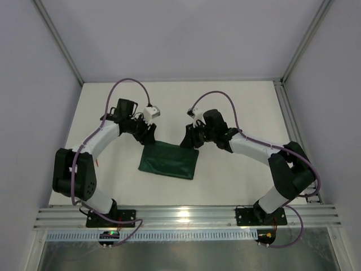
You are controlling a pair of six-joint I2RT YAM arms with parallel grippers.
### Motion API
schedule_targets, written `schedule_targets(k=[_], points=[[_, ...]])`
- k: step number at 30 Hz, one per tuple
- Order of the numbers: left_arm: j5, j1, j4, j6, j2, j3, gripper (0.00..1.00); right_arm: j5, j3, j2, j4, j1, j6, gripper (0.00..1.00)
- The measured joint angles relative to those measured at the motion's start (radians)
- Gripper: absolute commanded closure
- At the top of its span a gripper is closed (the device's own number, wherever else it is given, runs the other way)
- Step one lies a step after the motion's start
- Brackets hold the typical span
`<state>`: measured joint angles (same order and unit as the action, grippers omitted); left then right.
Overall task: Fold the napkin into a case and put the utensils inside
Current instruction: Smooth out the 2/3-rectangle-folded napkin at the center of the board.
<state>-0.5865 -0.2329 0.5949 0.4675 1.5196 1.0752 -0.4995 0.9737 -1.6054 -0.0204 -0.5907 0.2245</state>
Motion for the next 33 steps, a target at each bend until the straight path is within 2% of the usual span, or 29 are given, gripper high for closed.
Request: schedule_targets(k=[4,10,17,21,33], points=[[0.003,0.000,-0.040,-0.016,0.137,0.079,0.44,0.010,-0.067,0.033,-0.016,-0.049,0.035,0.67],[0.031,0.000,-0.064,0.001,0.319,0.121,0.41,-0.012,-0.170,0.045,-0.118,-0.096,0.115,0.74],[0.037,-0.007,-0.052,0.065,0.340,0.126,0.39,-0.020,-0.234,0.039,-0.207,-0.133,0.188,0.75],[0.048,-0.009,-0.056,0.085,0.344,0.118,0.33,-0.023,-0.254,0.027,-0.250,-0.143,0.211,0.77],[0.135,-0.069,-0.077,0.083,0.380,0.162,0.33,-0.022,-0.264,0.008,-0.283,-0.151,0.229,0.78]])
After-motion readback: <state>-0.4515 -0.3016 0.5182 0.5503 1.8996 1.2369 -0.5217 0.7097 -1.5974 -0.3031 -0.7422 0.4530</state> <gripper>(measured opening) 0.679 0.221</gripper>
